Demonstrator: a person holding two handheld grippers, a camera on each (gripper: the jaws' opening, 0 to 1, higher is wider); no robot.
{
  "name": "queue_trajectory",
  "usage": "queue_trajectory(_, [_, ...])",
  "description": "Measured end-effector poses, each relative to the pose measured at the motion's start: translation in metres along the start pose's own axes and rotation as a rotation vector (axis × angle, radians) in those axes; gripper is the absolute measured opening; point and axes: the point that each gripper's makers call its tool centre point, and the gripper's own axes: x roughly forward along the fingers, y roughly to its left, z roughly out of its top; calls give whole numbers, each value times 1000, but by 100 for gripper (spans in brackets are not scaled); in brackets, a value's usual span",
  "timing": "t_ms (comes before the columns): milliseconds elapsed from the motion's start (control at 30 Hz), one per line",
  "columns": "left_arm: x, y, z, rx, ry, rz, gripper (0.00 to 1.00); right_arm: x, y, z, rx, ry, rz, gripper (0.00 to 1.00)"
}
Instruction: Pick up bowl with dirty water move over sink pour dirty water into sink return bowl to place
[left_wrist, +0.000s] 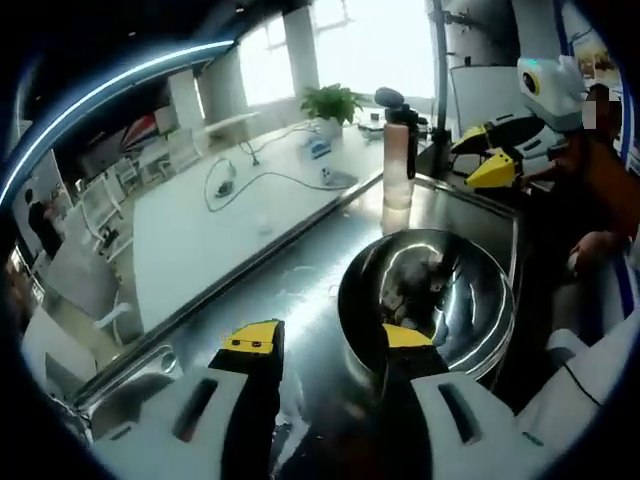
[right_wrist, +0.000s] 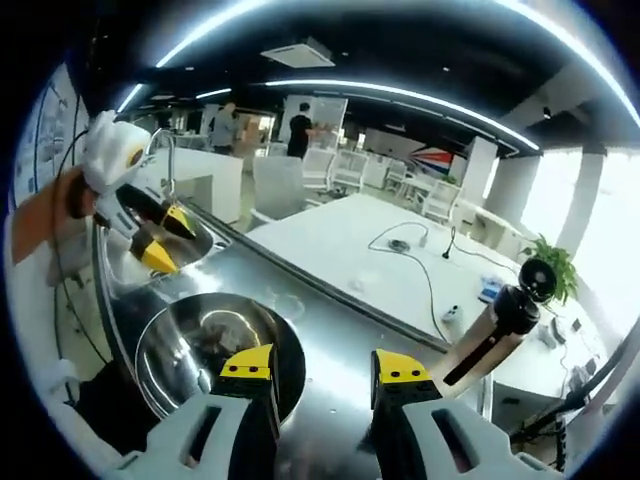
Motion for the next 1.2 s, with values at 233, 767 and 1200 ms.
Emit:
queue_trajectory(233, [10, -2, -7, -10, 63, -39, 35, 13, 5, -10, -1, 83, 45, 31])
queue_trajectory(767, [32, -5, -19, 20, 179, -42, 35, 42, 10, -39, 21, 228, 95, 31])
queue_trajectory(1200, [47, -8, -26, -6, 231, -58, 35, 56, 15, -67, 11, 339, 112, 29])
